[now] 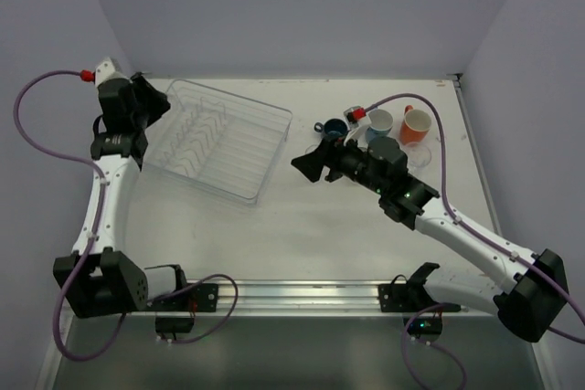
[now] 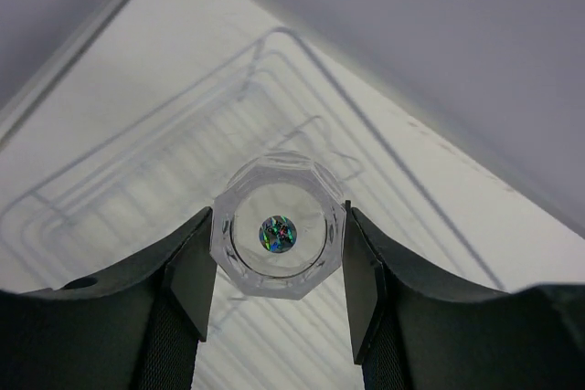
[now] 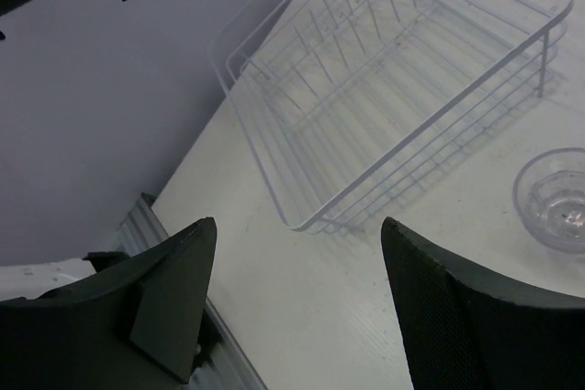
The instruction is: Unload the cups from the dish rack
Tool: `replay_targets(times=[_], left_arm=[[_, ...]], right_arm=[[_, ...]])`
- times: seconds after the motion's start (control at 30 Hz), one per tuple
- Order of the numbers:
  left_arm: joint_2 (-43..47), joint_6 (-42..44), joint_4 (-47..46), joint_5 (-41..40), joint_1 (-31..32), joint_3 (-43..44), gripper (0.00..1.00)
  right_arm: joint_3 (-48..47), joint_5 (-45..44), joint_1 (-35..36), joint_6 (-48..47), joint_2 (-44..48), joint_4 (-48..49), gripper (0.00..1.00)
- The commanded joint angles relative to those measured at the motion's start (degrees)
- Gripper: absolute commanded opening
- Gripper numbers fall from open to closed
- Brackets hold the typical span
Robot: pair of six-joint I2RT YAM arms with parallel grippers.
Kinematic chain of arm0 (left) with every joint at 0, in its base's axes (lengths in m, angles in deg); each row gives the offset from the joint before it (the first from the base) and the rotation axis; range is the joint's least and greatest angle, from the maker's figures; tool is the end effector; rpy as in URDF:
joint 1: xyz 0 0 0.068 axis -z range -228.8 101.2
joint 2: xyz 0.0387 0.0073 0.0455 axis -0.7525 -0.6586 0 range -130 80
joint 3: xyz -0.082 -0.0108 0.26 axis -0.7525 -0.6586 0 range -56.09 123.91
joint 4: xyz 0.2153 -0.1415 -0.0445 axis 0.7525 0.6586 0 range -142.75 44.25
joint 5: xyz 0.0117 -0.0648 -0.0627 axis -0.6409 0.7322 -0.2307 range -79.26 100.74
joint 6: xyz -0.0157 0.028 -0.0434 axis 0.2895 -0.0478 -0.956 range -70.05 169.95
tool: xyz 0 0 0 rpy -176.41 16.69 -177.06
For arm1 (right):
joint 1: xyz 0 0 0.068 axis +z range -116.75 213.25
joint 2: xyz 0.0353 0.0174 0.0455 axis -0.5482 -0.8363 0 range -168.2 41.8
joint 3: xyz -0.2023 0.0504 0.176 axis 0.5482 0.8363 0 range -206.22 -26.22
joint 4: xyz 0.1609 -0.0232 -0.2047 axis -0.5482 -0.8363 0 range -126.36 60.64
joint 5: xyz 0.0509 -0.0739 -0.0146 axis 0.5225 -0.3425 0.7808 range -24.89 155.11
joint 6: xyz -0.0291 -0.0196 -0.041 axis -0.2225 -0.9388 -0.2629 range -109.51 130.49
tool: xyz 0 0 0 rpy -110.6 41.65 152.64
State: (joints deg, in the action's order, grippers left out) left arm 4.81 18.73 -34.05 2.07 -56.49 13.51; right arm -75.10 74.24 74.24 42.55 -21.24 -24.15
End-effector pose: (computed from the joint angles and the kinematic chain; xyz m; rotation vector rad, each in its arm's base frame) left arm 0.2982 0.0457 0.3595 -0.7544 1.8431 -0.1145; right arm 0.1927 0.1751 0.3301 -0.2692 1.8296 1.0570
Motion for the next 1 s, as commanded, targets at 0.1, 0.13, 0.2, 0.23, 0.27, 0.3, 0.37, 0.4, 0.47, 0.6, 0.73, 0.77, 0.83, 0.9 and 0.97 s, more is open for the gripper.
replay_targets(times=[0.1, 0.13, 0.2, 0.23, 0.27, 0.3, 0.37, 0.4, 0.47, 0.6, 0.73, 0.77, 0.83, 0.9, 0.97], left_arm=[[16.10, -15.96, -16.83, 30.16, 5.20, -13.16, 0.22], [17.44, -17.80, -22.07, 31.94, 6.18, -15.09, 0.22], [20.78, -21.76, -25.45, 35.28, 10.02, -19.49, 0.22], [21.49, -23.08, -28.86, 36.17, 11.36, -20.81, 0.22], [22.19, -25.70, -30.63, 37.39, 12.33, -23.17, 0.22], [23.16, -27.04, -32.30, 39.76, 13.99, -24.24, 0.22], [24.04, -31.17, -38.19, 41.35, 15.32, -26.79, 0.22], [25.00, -32.05, -39.69, 42.32, 15.94, -28.71, 0.22], [26.23, -34.42, -43.21, 43.38, 16.91, -30.22, 0.22], [27.12, -36.28, -47.00, 44.09, 19.19, -32.42, 0.22], [27.91, -37.77, -49.46, 44.88, 20.16, -34.26, 0.21], [28.09, -38.12, -49.72, 44.79, 20.60, -34.71, 0.21], [28.18, -38.56, -50.69, 44.70, 21.04, -35.93, 0.21], [27.91, -38.74, -50.78, 44.79, 21.13, -36.64, 0.21], [27.65, -38.74, -50.87, 44.62, 21.39, -37.17, 0.20]], right_arm=[[4.75, 5.46, 0.67, 15.65, 2.23, 19.02, 0.75], [5.20, 5.90, 0.58, 16.80, 1.88, 23.13, 0.75], [6.16, 6.69, 1.02, 19.09, 1.35, 26.67, 0.74], [6.08, 7.04, 1.11, 19.53, 0.91, 29.21, 0.73], [6.08, 7.39, 1.28, 19.97, 0.12, 30.20, 0.73], [5.99, 7.57, 1.46, 20.59, -0.23, 31.86, 0.73], [5.73, 8.36, 1.55, 21.03, -1.63, 33.45, 0.73], [5.38, 8.89, 1.63, 21.38, -2.08, 35.03, 0.72], [3.63, 10.73, 1.72, 21.38, -4.09, 35.22, 0.71], [1.51, 13.63, 2.07, 22.53, -7.79, 36.96, 0.63], [-0.16, 15.39, 2.86, 22.88, -10.42, 37.68, 0.59], [-1.03, 15.74, 2.95, 22.44, -10.78, 37.42, 0.58], [-1.91, 16.88, 3.56, 21.74, -11.57, 37.33, 0.56], [-2.62, 16.89, 4.00, 20.60, -11.84, 37.15, 0.56], [-3.32, 16.89, 4.36, 19.89, -12.19, 36.62, 0.56]])
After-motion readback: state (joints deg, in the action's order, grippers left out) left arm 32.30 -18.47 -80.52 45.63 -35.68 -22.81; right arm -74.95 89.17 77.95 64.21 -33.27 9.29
